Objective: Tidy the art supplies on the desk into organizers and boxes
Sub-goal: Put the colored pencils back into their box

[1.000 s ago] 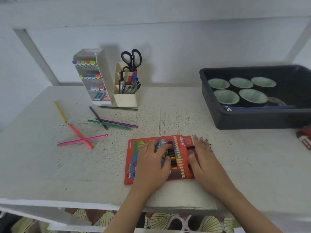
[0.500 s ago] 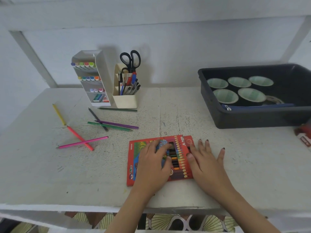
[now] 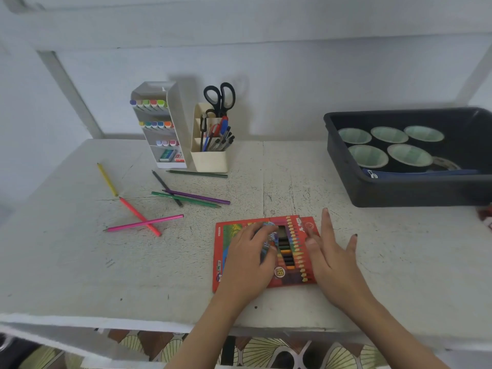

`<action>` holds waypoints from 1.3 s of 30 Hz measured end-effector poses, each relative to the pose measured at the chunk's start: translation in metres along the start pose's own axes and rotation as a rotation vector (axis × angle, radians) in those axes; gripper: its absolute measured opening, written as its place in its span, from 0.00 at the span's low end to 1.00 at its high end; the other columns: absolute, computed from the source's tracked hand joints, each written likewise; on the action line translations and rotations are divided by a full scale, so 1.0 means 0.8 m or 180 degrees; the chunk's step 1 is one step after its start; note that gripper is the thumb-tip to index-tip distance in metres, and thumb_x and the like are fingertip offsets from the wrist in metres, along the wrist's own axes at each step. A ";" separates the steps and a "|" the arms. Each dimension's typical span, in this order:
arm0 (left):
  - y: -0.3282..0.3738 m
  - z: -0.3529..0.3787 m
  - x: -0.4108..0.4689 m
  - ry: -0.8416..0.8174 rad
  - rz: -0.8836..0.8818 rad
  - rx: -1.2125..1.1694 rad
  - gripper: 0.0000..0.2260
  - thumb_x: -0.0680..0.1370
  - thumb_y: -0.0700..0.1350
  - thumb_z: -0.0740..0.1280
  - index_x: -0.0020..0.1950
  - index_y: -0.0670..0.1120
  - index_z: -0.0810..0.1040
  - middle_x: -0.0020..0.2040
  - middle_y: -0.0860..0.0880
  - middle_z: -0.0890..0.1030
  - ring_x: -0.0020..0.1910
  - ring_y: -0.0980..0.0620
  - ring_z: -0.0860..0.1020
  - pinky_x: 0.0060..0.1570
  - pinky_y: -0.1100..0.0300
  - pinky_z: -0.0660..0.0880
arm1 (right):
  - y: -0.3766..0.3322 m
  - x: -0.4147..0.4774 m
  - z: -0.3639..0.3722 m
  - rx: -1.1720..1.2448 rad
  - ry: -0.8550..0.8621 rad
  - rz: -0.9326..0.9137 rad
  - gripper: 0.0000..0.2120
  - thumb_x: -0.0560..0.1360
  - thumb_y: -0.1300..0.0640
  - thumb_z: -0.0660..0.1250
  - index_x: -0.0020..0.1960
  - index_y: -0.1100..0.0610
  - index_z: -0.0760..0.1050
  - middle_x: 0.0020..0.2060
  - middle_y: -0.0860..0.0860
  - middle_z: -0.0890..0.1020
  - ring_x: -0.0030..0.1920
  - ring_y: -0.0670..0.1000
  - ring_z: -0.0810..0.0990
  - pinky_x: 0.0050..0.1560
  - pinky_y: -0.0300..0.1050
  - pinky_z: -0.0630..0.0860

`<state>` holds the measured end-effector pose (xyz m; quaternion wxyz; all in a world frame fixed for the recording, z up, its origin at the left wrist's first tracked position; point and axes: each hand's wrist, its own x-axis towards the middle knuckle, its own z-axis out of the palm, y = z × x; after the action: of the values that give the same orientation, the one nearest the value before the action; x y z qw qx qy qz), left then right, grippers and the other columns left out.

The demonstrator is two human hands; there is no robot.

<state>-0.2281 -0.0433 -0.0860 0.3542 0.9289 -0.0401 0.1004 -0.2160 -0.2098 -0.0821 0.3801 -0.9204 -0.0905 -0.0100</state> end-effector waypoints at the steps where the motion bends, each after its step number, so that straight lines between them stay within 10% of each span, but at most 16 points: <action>1: -0.001 -0.004 0.000 0.0008 0.0011 -0.0035 0.17 0.78 0.44 0.62 0.67 0.53 0.72 0.68 0.54 0.70 0.67 0.57 0.63 0.66 0.61 0.58 | -0.004 0.002 0.000 -0.0088 0.0099 0.0011 0.35 0.73 0.34 0.39 0.76 0.44 0.36 0.57 0.28 0.69 0.67 0.36 0.51 0.62 0.40 0.19; 4: -0.010 -0.021 -0.001 0.0164 0.0011 -0.0066 0.17 0.78 0.42 0.63 0.66 0.50 0.73 0.66 0.53 0.71 0.65 0.58 0.64 0.63 0.66 0.56 | -0.015 0.012 0.001 -0.0514 0.0300 -0.0096 0.28 0.79 0.43 0.47 0.76 0.51 0.51 0.67 0.47 0.71 0.71 0.47 0.63 0.69 0.51 0.27; 8: -0.037 -0.053 -0.003 0.0428 -0.0181 0.0094 0.17 0.77 0.40 0.63 0.65 0.49 0.74 0.65 0.50 0.73 0.65 0.55 0.65 0.63 0.65 0.57 | -0.043 0.032 0.016 -0.0908 0.0179 -0.0443 0.17 0.79 0.48 0.55 0.66 0.50 0.69 0.61 0.46 0.75 0.65 0.48 0.69 0.71 0.58 0.35; 14: -0.107 -0.120 0.012 0.0914 -0.0540 0.1075 0.20 0.71 0.30 0.64 0.62 0.42 0.77 0.60 0.42 0.78 0.61 0.41 0.73 0.62 0.50 0.66 | -0.085 0.048 0.060 -0.0948 -0.0046 -0.0829 0.16 0.79 0.49 0.56 0.64 0.50 0.72 0.62 0.45 0.73 0.66 0.45 0.66 0.69 0.57 0.32; 20: -0.149 -0.153 0.027 0.0593 -0.0714 0.1615 0.11 0.76 0.37 0.63 0.54 0.46 0.82 0.49 0.47 0.83 0.50 0.47 0.76 0.53 0.56 0.69 | -0.101 0.042 0.083 -0.0862 -0.0127 -0.0941 0.16 0.79 0.48 0.55 0.64 0.48 0.71 0.62 0.44 0.72 0.67 0.45 0.65 0.70 0.58 0.33; 30: -0.012 -0.167 0.044 0.1369 -0.0074 -0.0010 0.10 0.76 0.40 0.68 0.56 0.49 0.78 0.41 0.60 0.78 0.36 0.65 0.76 0.36 0.76 0.70 | -0.098 0.037 0.058 0.0030 0.0053 -0.1058 0.17 0.79 0.50 0.58 0.68 0.47 0.67 0.64 0.36 0.67 0.65 0.33 0.58 0.71 0.40 0.51; 33: 0.026 -0.154 0.051 0.1170 -0.0194 -0.1062 0.09 0.75 0.38 0.69 0.48 0.51 0.75 0.40 0.58 0.80 0.38 0.63 0.80 0.35 0.73 0.74 | -0.097 0.032 0.046 0.0481 0.0037 -0.0880 0.17 0.78 0.44 0.55 0.66 0.41 0.67 0.59 0.27 0.66 0.58 0.24 0.62 0.59 0.26 0.58; 39: 0.042 -0.100 0.054 0.0664 -0.0599 -0.2527 0.07 0.74 0.35 0.69 0.49 0.43 0.75 0.44 0.48 0.83 0.41 0.54 0.83 0.39 0.65 0.78 | -0.078 0.028 0.009 0.0730 0.0535 -0.0769 0.11 0.78 0.55 0.61 0.47 0.38 0.68 0.37 0.41 0.79 0.42 0.41 0.78 0.36 0.35 0.76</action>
<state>-0.2035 -0.0148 0.0034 0.6944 0.7048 0.0454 0.1380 -0.2053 -0.1578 -0.0417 0.4849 -0.8494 -0.1689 -0.1220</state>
